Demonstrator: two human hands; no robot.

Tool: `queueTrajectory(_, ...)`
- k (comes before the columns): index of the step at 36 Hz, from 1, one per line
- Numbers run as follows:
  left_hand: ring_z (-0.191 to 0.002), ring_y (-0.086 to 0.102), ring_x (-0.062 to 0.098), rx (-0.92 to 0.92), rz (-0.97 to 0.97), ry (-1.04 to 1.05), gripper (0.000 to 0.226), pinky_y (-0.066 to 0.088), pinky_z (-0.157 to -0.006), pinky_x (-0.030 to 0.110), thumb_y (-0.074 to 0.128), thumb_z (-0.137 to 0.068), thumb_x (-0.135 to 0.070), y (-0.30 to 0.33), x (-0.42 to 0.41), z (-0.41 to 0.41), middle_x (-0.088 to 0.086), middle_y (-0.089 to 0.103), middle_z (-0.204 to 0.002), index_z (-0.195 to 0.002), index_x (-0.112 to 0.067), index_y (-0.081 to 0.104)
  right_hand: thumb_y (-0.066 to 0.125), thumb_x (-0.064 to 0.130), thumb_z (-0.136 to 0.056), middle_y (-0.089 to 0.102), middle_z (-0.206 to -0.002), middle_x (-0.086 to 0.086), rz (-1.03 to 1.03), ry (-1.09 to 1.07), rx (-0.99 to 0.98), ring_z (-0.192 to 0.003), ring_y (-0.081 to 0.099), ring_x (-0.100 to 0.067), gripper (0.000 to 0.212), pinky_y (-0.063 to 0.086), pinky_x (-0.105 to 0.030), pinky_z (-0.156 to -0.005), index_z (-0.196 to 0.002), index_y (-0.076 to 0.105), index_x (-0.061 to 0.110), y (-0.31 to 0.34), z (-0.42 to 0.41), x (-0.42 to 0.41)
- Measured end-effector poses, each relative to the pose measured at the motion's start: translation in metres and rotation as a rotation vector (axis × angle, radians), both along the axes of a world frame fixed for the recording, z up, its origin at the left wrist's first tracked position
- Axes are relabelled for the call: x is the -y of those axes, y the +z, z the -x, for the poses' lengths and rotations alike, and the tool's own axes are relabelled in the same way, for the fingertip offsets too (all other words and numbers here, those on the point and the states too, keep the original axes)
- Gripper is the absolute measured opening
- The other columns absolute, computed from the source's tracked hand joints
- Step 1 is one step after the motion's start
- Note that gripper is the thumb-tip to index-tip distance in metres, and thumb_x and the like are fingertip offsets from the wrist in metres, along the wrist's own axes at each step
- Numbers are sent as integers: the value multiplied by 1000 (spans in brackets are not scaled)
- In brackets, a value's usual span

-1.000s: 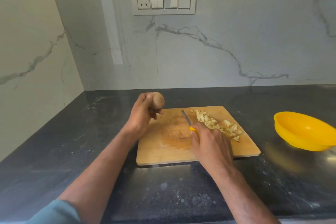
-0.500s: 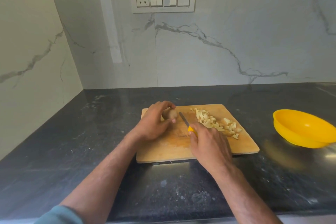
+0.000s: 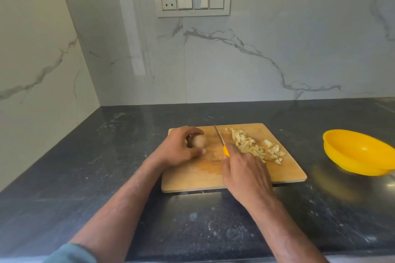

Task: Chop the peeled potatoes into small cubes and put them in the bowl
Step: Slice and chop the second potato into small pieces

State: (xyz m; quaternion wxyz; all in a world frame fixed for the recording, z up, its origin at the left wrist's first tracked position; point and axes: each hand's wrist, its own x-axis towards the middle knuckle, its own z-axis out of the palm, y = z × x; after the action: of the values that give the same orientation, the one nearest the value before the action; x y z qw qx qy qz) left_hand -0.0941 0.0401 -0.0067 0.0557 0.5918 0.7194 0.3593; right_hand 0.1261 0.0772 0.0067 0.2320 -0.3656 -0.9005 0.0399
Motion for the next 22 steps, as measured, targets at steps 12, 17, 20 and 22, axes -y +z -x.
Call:
queueTrajectory(12, -103, 61, 8, 42, 67, -44, 52, 49, -87, 24, 86, -73, -40, 3, 4, 9, -9, 66, -110, -118, -30, 64, 41, 32, -104, 49, -65, 13, 10, 90, -40, -53, 46, -3, 42, 23, -15, -45, -146, 45, 23, -7, 1, -1)
queueTrajectory(17, -96, 64, 7, 53, -8, -19, 46, 53, -82, 23, 90, -73, -43, 1, 3, 8, -13, 68, -103, -109, -29, 67, 41, 33, -104, 53, -69, 12, 20, 109, -42, -54, 49, -3, 43, 25, -14, -45, -146, 44, 24, -7, 2, -1)
queueTrajectory(20, -90, 66, 9, 89, -58, -36, 48, 53, -76, 19, 91, -70, -47, 2, 1, 2, -10, 72, -98, -107, -24, 71, 41, 33, -105, 55, -73, 12, 29, 113, -42, -55, 49, -2, 44, 26, -15, -46, -147, 43, 24, -7, 1, 0)
queueTrajectory(22, -88, 66, 7, 113, -63, -60, 46, 53, -74, 18, 91, -70, -47, 3, 1, -2, -9, 72, -97, -106, -23, 73, 41, 33, -105, 54, -75, 11, 30, 111, -44, -56, 48, -2, 44, 25, -15, -47, -147, 44, 24, -6, 1, 1)
